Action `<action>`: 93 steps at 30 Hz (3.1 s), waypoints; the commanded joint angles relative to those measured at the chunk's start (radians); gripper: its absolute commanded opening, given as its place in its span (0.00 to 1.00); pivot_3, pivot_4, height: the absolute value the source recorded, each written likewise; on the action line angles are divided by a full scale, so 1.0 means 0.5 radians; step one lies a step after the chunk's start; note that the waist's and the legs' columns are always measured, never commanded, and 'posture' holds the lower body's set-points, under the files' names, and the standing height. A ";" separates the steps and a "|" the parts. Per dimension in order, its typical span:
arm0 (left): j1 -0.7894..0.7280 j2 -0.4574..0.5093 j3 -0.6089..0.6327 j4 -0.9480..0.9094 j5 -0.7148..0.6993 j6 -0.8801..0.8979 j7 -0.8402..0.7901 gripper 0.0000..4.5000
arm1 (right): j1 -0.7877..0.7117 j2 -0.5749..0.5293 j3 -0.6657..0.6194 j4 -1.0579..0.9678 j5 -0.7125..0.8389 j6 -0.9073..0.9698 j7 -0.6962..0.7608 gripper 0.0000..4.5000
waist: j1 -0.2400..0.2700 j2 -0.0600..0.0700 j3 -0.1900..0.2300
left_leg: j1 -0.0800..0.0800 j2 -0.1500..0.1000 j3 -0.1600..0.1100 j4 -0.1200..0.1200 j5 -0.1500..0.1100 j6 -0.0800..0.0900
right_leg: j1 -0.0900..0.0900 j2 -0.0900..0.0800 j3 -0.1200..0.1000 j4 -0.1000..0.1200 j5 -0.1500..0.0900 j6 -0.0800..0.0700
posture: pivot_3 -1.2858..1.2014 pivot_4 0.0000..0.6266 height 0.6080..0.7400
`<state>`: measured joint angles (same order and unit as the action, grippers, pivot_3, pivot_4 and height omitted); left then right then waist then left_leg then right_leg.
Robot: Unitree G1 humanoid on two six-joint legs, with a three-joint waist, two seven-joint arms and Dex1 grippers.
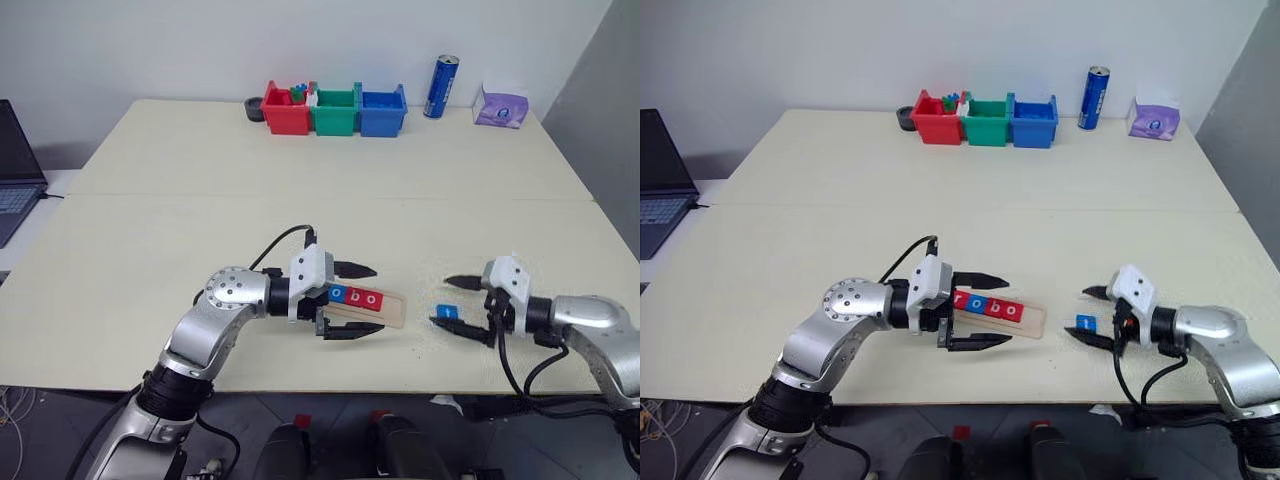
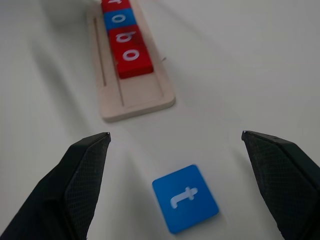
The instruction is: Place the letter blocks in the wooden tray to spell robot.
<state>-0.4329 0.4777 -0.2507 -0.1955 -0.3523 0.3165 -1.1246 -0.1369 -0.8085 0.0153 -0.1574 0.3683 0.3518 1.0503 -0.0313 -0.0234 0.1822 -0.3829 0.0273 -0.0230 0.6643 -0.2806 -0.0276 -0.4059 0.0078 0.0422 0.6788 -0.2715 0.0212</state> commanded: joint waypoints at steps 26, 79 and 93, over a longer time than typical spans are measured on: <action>-0.049 0.078 -0.016 -0.096 -0.050 -0.021 -0.173 1.00 | -0.202 0.035 0.119 0.537 -0.237 -0.433 0.266 0.80 | 0.004 0.000 0.000 | 0.001 0.001 -0.002 0.001 0.001 -0.001 | 0.000 0.000 0.001 0.002 0.006 -0.010 | 0.52 0.24 1.00; -0.018 0.327 0.207 0.153 -0.025 -0.256 -0.317 1.00 | -0.502 0.391 0.467 0.242 -0.391 -0.035 0.033 0.32 | 0.006 0.001 0.000 | 0.000 0.002 -0.004 0.002 0.001 -0.001 | -0.001 0.000 -0.002 0.004 0.007 -0.012 | 0.52 0.24 1.00; -0.042 0.322 0.195 0.164 -0.018 -0.252 -0.308 1.00 | -0.543 0.392 0.477 0.279 -0.401 -0.037 0.034 0.32 | 0.006 0.001 0.000 | 0.000 0.002 -0.004 0.002 0.001 -0.001 | -0.001 0.000 -0.002 0.004 0.007 -0.012 | 0.52 0.24 1.00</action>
<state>-0.4400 0.6419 -0.1540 -0.0863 -0.3527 0.1931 -1.2782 -0.3876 -0.6130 0.2579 -0.0081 0.1706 0.3395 1.0640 -0.0282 -0.0230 0.1822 -0.3830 0.0281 -0.0248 0.6651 -0.2802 -0.0283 -0.4065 0.0077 0.0412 0.6808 -0.2680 0.0152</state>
